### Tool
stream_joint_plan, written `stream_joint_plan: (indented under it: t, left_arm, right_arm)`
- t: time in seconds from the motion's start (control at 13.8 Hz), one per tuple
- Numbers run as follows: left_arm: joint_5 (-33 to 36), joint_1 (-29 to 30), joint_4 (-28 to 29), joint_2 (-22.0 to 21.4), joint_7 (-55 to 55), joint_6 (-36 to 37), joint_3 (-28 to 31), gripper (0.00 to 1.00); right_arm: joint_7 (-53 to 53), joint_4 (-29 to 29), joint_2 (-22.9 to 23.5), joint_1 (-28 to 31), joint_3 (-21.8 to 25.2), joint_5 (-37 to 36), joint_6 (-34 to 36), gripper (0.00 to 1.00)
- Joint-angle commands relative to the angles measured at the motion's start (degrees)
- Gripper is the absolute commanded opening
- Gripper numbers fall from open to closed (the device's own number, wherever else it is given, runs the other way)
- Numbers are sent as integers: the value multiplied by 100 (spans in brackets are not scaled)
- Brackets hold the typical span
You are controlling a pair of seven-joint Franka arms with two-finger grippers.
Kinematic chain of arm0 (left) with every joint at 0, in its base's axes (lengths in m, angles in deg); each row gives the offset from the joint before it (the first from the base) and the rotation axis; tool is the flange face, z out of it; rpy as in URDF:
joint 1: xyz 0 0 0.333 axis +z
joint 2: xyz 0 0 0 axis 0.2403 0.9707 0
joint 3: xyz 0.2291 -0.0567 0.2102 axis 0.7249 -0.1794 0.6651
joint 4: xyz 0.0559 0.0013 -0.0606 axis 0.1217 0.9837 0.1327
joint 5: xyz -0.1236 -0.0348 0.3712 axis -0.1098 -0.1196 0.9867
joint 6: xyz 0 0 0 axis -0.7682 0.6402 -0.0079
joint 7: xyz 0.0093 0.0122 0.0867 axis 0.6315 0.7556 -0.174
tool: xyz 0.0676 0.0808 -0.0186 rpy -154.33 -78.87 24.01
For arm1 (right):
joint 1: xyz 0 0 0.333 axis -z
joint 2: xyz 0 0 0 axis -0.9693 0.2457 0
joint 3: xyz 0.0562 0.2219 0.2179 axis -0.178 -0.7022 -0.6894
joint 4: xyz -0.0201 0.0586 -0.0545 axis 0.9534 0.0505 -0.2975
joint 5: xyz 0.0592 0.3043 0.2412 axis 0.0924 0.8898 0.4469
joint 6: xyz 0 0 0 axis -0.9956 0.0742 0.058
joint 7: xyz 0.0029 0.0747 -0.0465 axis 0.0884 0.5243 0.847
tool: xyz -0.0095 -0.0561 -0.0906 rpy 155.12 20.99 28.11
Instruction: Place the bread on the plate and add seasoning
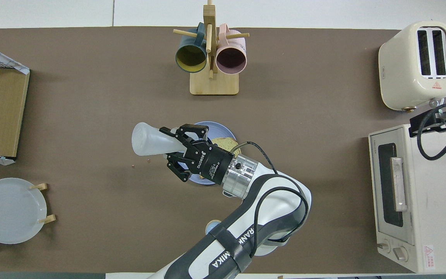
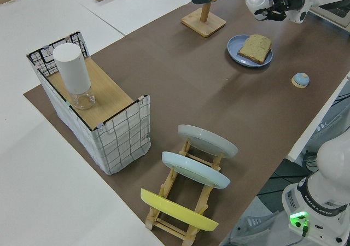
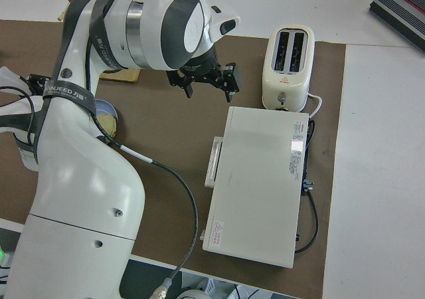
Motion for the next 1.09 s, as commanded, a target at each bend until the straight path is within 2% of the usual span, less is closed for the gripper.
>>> stream_joint_plan:
  t: [0.0,0.15,0.44,0.87,1.02]
  left_arm:
    - [-262,232,93,-388,30,-216,-18,0]
    - [-595,425,155,-915,196,-515,0,0]
    - [-938,961,137,-1470,391,-989,0,0]
    - [-2667,2594,102,-2182,373,-2763,26,0]
    - [-3222,2982,111,-2201,312,-3230,26,0]
  right_arm:
    - [126,-136,-103,51,-14,72,-97,100]
    - [126,-136,-103,51,-14,72,-97,100]
    - [126,-136,-103,51,-14,72,-97,100]
    - [126,-136,-103,51,-14,63,-97,100]
    - [126,-136,-103,51,-14,63,-97,100]
